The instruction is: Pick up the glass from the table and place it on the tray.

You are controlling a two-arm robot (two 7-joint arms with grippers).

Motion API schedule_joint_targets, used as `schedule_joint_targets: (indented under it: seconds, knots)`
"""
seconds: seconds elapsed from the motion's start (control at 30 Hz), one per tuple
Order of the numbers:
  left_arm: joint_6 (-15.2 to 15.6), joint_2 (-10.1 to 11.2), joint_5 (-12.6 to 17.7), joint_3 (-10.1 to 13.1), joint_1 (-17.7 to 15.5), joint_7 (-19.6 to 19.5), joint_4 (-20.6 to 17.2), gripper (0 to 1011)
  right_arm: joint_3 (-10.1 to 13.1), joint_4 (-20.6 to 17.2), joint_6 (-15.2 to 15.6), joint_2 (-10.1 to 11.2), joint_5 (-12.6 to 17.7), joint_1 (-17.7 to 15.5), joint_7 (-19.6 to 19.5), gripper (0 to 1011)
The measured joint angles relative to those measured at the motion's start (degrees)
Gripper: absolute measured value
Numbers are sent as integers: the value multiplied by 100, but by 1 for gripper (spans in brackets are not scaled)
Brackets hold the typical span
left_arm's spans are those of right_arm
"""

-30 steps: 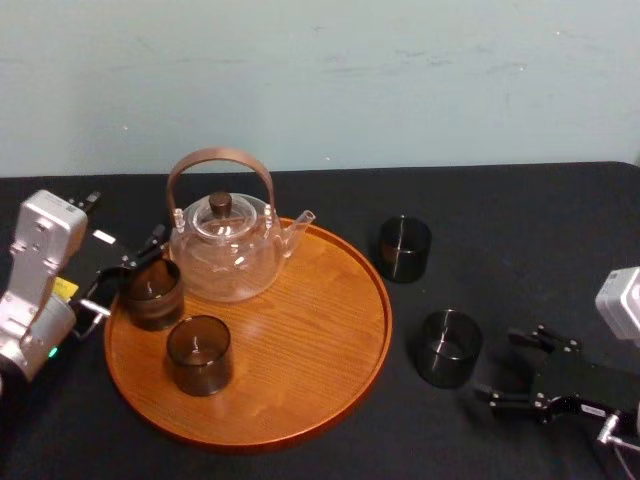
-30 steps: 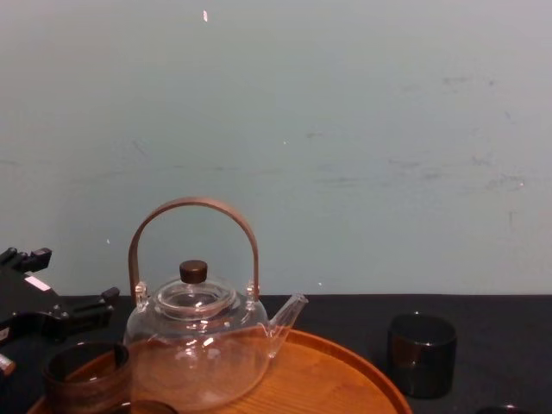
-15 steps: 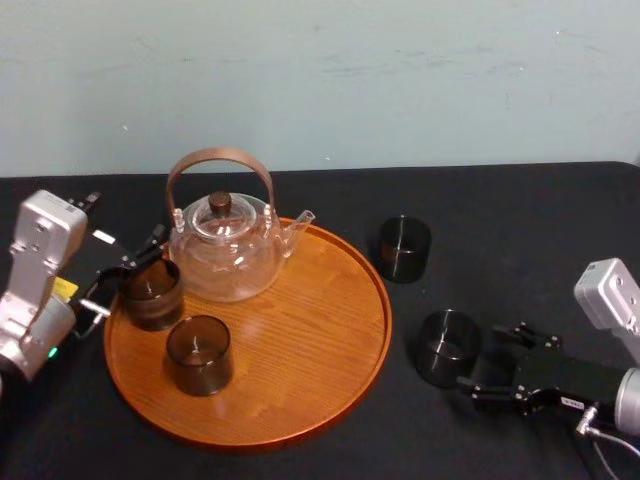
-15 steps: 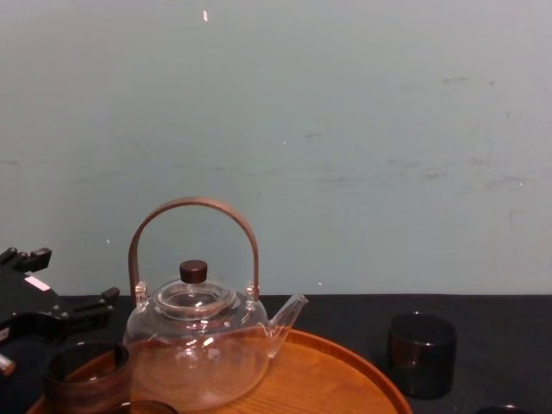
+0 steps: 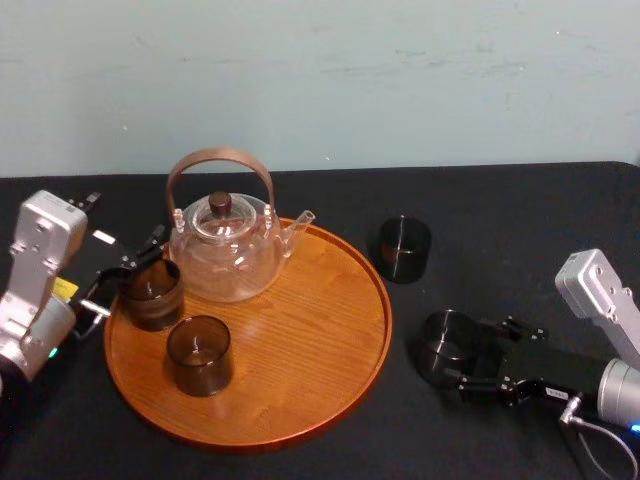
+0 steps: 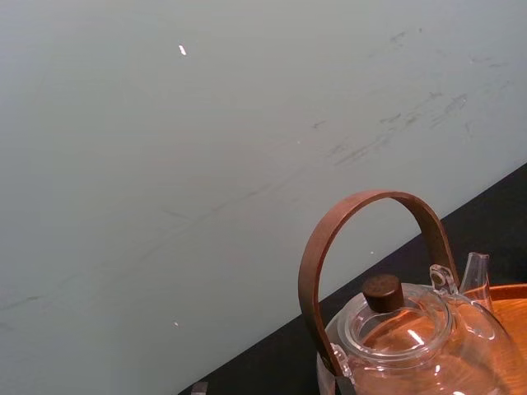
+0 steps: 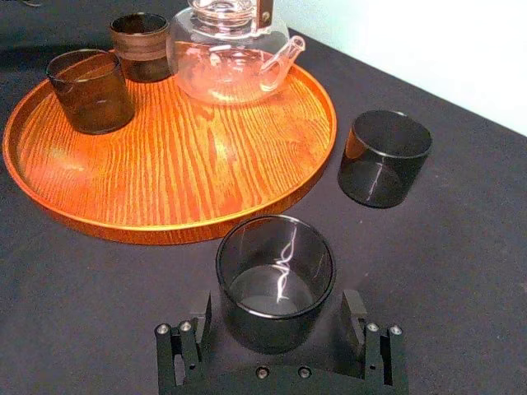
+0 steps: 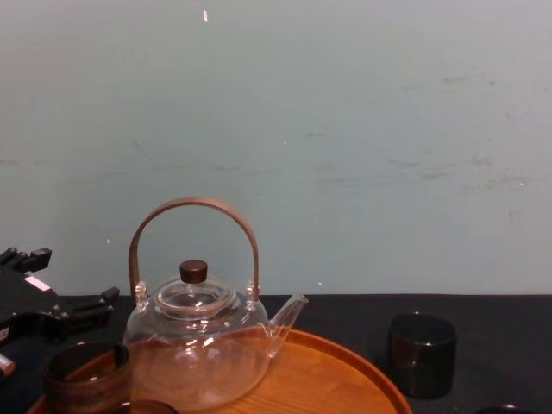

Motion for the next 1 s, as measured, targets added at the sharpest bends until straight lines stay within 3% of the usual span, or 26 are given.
schedule_joint_targets:
  seconds: [1.0]
  knots:
    - [0,0,0,0,0,0,0,1001,-253,272,152,-230,-144,473,13,1002]
